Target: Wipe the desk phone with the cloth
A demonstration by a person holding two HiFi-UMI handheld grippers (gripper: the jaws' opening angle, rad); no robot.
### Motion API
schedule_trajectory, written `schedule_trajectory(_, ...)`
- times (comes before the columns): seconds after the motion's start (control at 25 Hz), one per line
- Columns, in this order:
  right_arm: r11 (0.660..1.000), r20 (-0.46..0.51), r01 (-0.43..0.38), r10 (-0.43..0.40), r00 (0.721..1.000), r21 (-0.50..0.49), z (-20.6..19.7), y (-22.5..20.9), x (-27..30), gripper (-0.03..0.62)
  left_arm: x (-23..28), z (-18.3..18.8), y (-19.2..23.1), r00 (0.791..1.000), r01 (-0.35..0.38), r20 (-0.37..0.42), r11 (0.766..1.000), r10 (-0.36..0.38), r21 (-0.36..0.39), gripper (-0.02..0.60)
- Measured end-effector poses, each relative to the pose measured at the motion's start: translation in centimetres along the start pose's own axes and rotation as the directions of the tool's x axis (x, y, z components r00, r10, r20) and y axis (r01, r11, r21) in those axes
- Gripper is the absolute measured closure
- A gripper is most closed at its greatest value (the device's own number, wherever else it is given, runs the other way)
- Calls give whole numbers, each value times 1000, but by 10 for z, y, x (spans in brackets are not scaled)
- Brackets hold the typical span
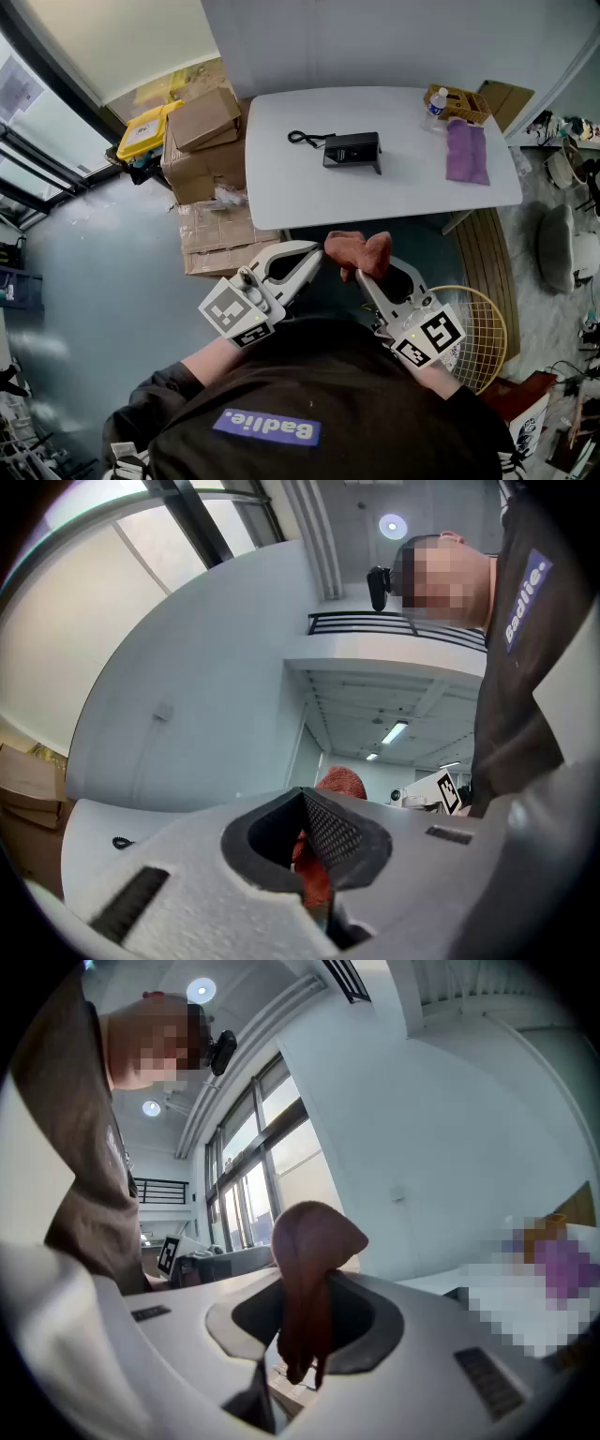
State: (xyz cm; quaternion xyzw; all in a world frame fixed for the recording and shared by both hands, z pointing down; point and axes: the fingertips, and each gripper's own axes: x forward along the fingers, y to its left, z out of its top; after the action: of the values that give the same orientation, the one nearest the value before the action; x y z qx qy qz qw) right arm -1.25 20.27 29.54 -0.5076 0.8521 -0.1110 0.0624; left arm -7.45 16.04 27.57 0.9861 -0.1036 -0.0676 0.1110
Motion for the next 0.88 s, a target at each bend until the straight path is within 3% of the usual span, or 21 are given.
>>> schedule_trajectory(0.44, 1000, -1, -19, 19, 1000, 5, 2, -9, -9, 485, 10, -4, -7, 1000, -9, -4, 1000, 9, 5, 572)
schedule_trajectory(0.88, 998, -1, -53, 53, 999, 37, 0, -38, -32, 484, 38, -16, -19, 998, -62, -25, 998, 63, 17, 572)
